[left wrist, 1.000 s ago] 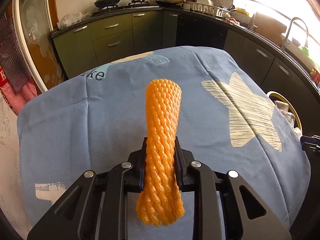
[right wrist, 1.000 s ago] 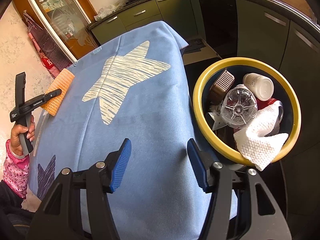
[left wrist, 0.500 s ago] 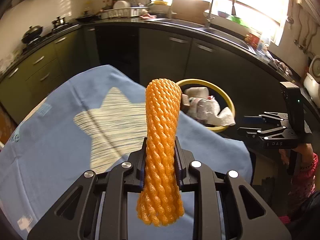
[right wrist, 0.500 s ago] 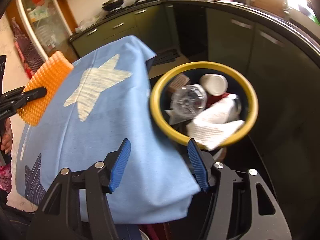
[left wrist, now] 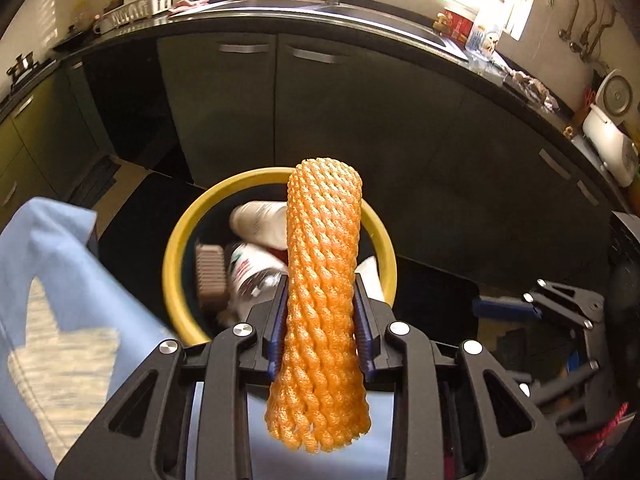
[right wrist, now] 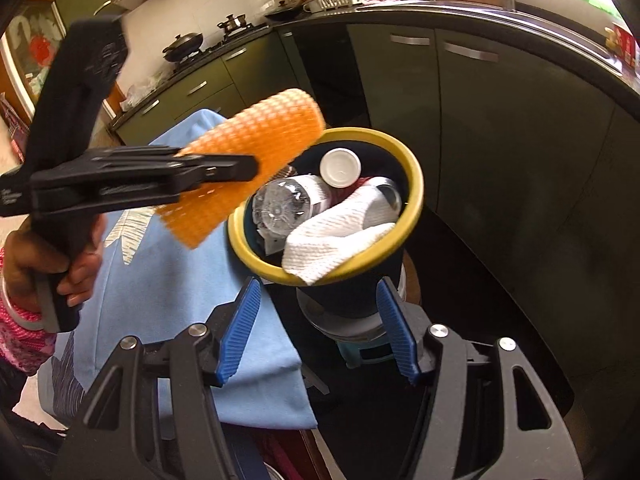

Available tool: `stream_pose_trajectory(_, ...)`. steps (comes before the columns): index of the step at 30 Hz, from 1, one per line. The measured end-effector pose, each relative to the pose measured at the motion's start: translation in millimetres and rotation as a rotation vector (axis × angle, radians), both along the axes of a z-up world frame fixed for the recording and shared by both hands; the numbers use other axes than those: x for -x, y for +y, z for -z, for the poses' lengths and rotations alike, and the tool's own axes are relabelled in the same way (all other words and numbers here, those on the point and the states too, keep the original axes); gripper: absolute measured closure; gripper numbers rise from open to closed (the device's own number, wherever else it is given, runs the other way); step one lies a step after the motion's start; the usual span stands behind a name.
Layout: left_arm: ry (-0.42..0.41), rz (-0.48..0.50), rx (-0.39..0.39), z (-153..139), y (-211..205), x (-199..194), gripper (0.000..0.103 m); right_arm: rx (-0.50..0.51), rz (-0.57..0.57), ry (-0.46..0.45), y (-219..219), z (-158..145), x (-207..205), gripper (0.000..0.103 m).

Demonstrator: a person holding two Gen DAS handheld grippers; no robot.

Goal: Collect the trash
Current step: 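Carry the foam net over the bin and open the left gripper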

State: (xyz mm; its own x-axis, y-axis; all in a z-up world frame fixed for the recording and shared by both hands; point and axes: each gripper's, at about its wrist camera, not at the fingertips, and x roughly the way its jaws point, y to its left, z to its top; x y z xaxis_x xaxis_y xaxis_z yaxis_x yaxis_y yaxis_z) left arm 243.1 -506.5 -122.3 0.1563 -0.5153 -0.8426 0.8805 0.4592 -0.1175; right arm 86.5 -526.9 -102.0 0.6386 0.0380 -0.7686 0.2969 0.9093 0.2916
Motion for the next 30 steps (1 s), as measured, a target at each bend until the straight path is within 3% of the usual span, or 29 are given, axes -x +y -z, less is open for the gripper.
stream_pose_trajectory(3, -0.007, -0.004, -0.021, 9.0, -32.0, 1.7, 0.075, -0.009, 0.017, -0.001, -8.3, 2.1, 4.1, 0.045)
stream_pose_trajectory(10, 0.009, -0.085, -0.085, 33.4, -57.8, -0.4, 0.071, -0.018, 0.039, -0.002, -17.3, 4.9, 11.6, 0.044)
stream_pose_trajectory(19, 0.005, -0.203, -0.146, 51.9, -63.4, -7.3, 0.041, -0.022, 0.061, -0.009, -21.4, 4.9, 19.1, 0.043)
stream_pose_trajectory(20, 0.003, -0.213, -0.144, 51.6, -63.4, -7.8, 0.034, -0.022, 0.062, -0.010, -21.2, 4.7, 20.1, 0.043)
stream_pose_trajectory(22, -0.008, -0.229, -0.142, 50.1, -59.5, -10.0, 0.022, -0.022, 0.064, -0.011, -20.9, 4.1, 22.0, 0.043)
stream_pose_trajectory(26, -0.009, -0.238, -0.122, 39.0, -44.6, -9.8, 0.018, -0.028, 0.072, -0.015, -21.7, 3.3, 26.1, 0.042)
stream_pose_trajectory(30, -0.051, -0.284, -0.040, 6.6, 11.6, -9.5, 0.012, -0.041, 0.047, -0.019, -14.8, 2.1, 24.5, 0.039)
